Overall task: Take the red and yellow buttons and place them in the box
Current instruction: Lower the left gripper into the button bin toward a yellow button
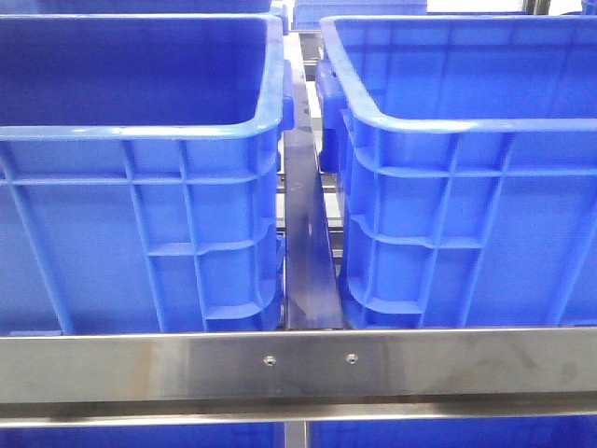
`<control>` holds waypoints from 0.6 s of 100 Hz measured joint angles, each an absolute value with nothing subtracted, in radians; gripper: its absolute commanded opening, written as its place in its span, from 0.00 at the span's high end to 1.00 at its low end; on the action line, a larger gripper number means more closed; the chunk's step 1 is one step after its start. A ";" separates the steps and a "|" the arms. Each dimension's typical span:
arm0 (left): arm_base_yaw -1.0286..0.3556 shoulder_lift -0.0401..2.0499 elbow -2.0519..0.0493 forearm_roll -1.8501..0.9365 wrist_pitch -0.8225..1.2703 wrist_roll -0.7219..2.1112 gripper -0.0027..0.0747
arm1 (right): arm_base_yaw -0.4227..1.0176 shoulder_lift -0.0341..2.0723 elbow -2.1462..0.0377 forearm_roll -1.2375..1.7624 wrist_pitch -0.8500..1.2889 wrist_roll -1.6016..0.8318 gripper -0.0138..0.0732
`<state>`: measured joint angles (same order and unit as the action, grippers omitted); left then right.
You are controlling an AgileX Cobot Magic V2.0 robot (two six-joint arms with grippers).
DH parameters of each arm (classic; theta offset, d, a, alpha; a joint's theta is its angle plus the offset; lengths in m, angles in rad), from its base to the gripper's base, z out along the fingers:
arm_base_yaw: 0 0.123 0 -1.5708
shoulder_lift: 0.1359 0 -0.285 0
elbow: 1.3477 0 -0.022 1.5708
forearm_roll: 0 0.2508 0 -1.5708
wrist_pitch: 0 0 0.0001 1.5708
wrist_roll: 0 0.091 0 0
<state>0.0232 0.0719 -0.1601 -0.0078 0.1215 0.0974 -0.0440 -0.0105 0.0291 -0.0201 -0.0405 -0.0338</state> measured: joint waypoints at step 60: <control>0.023 0.588 -0.555 -0.006 0.443 0.097 0.97 | -0.044 -0.010 0.029 -0.020 -0.040 -0.034 0.92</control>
